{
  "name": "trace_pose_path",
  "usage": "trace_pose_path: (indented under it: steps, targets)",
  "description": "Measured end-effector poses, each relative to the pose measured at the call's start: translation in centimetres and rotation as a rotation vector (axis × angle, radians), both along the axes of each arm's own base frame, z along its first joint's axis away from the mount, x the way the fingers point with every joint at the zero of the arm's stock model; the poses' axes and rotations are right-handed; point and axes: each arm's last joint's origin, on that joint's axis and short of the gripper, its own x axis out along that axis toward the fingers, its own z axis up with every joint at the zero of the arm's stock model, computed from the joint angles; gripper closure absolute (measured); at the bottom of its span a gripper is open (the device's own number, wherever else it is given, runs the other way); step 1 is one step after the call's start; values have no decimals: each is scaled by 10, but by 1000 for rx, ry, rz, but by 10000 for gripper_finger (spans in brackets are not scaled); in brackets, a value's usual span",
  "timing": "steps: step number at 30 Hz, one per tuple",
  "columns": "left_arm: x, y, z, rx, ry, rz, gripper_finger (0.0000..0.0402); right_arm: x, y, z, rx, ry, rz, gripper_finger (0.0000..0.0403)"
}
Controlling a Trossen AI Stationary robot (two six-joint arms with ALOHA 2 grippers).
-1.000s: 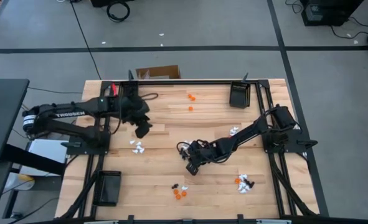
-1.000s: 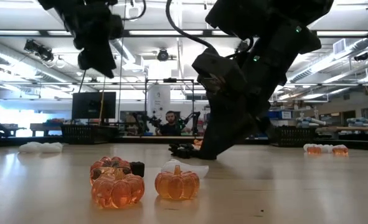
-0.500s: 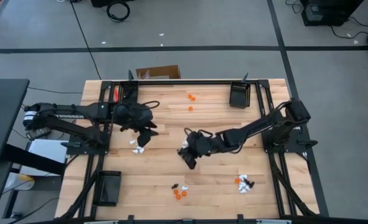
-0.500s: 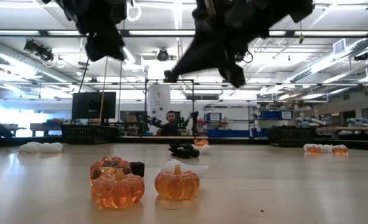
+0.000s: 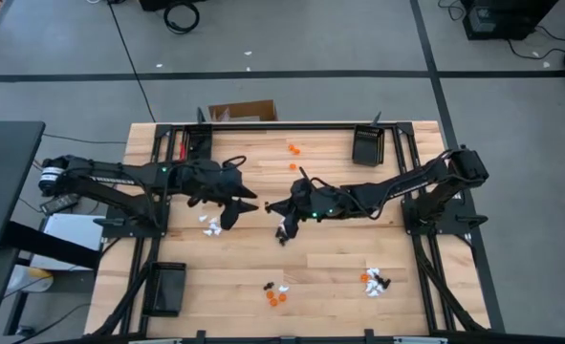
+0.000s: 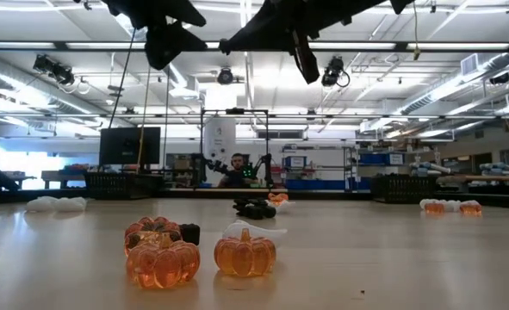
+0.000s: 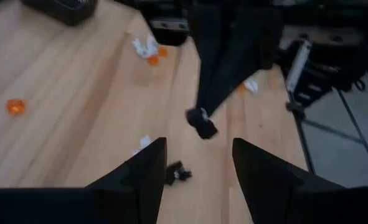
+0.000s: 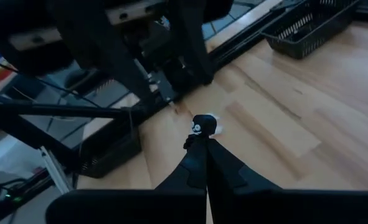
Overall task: Sort Halloween decoration
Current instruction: Put the black skeleton toy into the top left black basket
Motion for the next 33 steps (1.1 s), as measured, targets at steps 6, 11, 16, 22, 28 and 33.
trace_pose_path:
  steps: [6,11,16,22,28,33]
  targets:
    - [18,0,-7,-26,-27,15,209,1,0,2,-39,-21,3,400]
    - [25,0,-13,-80,-19,28,209,2,0,4,-55,-39,8,400]
    - [25,0,-13,-101,-18,38,221,2,0,5,-62,-44,11,400]
    - [26,-1,-13,-105,-18,29,300,2,0,6,-73,-51,21,400]
    - [24,-1,-13,-107,-13,27,382,2,0,5,-39,-58,8,370]
    - [11,-1,-19,-131,124,64,364,3,-2,8,-2,-85,-33,304]
